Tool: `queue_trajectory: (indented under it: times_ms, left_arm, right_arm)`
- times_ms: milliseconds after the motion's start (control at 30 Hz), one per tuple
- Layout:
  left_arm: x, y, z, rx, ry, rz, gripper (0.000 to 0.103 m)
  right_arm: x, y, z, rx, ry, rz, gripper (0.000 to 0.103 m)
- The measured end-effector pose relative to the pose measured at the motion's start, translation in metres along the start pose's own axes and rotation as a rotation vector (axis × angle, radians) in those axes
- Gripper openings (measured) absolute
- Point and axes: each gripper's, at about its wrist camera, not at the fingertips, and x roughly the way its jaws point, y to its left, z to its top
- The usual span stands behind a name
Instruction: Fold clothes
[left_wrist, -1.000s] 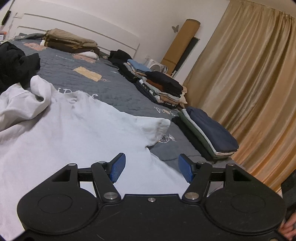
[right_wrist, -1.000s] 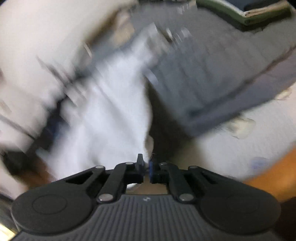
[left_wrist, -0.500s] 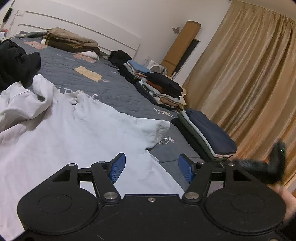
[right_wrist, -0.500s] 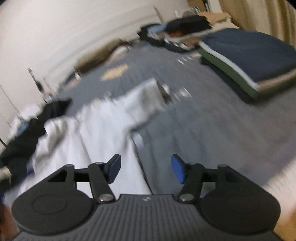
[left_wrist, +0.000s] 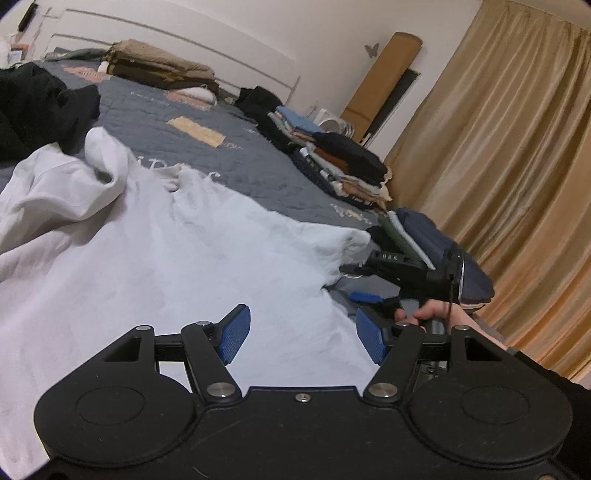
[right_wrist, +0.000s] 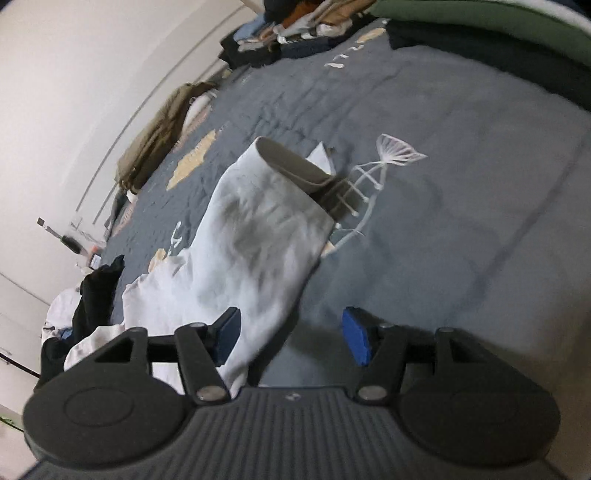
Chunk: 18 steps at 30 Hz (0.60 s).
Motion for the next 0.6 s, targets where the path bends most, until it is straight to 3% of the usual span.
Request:
queue_trajectory:
  times_ms: [67,133,167,333,400,500,600]
  left_arm:
    - [0.002,0.005,0.0,-0.011,0.007,0.01,0.063]
    - [0.003,0.009,0.001,-0.025,0.009,0.015,0.063]
    - [0.002,0.009,0.001,-0.031,0.009,0.014,0.063]
    - [-0.001,0.005,-0.001,-0.014,0.003,0.002,0.063]
    - [-0.001,0.005,-0.001,-0.017,0.007,0.0,0.063]
    - [0.001,0.002,-0.003,-0.011,0.017,-0.001,0.063]
    - [0.0,-0.001,-0.004,0.003,0.017,0.0,0.063]
  right_arm:
    - [0.006,0.001,-0.001,0.052,-0.021,0.036,0.055]
    - [0.009,0.005,0.005,0.076,-0.028,0.089,0.028]
    - [0.01,0.007,0.007,0.086,-0.03,0.117,0.006]
    - [-0.025,0.043,0.022,-0.067,-0.203,0.09,0.004]
    - [-0.031,0.057,0.023,-0.194,-0.268,0.037,0.005]
    - [-0.026,0.069,0.023,-0.372,-0.284,-0.062,0.009]
    - [-0.014,0.051,0.028,-0.306,-0.122,-0.063,0.009]
